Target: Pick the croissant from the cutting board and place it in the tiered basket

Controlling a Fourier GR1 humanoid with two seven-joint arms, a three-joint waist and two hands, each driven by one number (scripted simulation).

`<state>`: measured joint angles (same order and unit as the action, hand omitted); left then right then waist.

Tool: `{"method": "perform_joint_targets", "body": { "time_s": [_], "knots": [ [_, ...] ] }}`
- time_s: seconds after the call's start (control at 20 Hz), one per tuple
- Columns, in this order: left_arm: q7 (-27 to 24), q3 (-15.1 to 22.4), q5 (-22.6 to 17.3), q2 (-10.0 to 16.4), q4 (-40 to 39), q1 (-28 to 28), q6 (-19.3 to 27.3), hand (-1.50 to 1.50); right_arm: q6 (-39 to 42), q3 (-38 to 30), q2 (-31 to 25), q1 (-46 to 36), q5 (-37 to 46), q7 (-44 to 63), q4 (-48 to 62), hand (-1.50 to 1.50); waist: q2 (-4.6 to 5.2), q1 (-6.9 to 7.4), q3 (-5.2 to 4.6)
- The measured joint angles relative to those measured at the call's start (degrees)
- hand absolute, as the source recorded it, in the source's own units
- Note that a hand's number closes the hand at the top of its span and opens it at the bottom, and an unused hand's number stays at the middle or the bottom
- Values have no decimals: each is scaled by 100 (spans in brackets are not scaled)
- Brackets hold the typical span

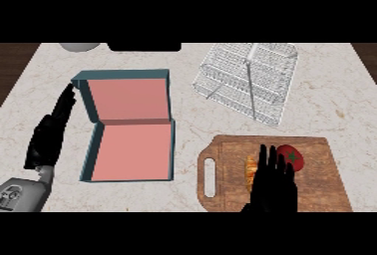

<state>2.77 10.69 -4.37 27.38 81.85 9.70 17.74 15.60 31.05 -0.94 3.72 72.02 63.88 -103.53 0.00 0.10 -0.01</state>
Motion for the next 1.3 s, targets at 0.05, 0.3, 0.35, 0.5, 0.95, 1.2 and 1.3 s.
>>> {"method": "perform_joint_targets", "body": {
  "time_s": [0.05, 0.3, 0.35, 0.5, 0.95, 1.2, 1.3],
  "knots": [
    [-52, -24, 15, -34, -59, -1, -22, 0, -1, -50, 8, 47, 20, -53, 28, -150, 0, -7, 0],
    [15, -124, 86, -80, -18, 20, -152, 0, -42, -275, 26, -84, -154, -136, 312, -150, -5, -3, -5],
    [8, -123, 136, -129, -47, 30, -132, 0, -92, -332, 27, -163, -217, -147, 449, -150, -10, -2, -12],
    [73, -254, 106, -63, 6, 52, -295, 0, -163, -307, 11, -272, -392, -101, 604, 150, -31, 3, -35],
    [-27, -362, 206, -144, 6, -76, -387, 0, 289, -182, -30, -349, -285, -489, 779, 150, -73, 7, -63],
    [-55, -471, 278, -238, -138, 3, -498, 0, 84, -147, 11, -409, -550, -380, 699, 150, -48, -10, -46],
    [-123, -517, 319, -271, -160, -43, -525, 0, 0, -42, 14, -407, -597, -286, 554, 150, -33, -12, -31]
  ]
}}
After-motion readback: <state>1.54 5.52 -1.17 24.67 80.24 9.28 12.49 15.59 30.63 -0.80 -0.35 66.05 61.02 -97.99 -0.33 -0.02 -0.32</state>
